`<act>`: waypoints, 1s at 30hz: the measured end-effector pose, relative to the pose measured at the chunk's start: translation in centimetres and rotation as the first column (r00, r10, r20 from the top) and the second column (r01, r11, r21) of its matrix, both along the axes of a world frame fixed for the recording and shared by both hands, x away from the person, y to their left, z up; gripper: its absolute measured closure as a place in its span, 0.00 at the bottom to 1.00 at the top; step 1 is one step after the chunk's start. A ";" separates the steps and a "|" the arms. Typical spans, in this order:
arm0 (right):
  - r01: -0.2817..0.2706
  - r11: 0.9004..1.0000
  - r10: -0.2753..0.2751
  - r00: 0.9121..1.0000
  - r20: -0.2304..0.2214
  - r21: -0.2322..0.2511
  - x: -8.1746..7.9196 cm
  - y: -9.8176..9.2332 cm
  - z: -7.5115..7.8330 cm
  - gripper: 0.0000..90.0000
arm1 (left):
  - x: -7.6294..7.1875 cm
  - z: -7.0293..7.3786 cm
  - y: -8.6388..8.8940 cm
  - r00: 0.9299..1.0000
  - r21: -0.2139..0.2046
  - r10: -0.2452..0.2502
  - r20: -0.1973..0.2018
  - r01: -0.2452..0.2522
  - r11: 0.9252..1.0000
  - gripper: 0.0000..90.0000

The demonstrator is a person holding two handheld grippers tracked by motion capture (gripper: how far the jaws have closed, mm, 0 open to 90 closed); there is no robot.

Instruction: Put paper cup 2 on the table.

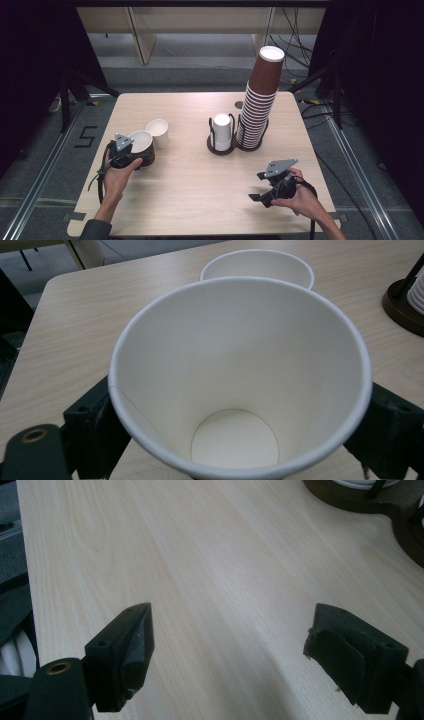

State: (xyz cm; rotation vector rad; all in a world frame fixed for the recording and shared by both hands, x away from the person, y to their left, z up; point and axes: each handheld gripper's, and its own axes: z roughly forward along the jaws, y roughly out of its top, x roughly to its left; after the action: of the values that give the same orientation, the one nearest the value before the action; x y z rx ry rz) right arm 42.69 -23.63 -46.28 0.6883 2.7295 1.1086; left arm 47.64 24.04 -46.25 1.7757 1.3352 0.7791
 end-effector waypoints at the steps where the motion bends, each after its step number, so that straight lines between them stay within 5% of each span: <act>1: 0.000 1.000 0.000 1.000 -0.006 0.000 0.0 0.0 0.0 0.21 | 0.1 -0.1 0.1 1.000 -0.004 -0.005 0.010 0.005 1.000 0.12; 8: -0.010 1.000 0.010 1.000 -0.009 -0.006 -0.1 0.2 -0.1 0.21 | 0.2 -1.0 0.3 0.998 -0.010 -0.023 0.061 0.023 1.000 0.09; 30: -0.024 1.000 0.024 0.999 -0.032 -0.010 -0.4 0.3 -0.3 0.21 | 0.0 -2.0 0.7 0.999 -0.031 -0.023 -0.048 0.021 0.999 0.15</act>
State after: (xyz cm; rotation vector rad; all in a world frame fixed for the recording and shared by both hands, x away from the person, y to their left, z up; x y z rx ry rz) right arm 42.34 -23.34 -46.58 0.6795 2.7755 1.0968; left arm 47.61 24.74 -48.22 1.7926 1.3501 0.7040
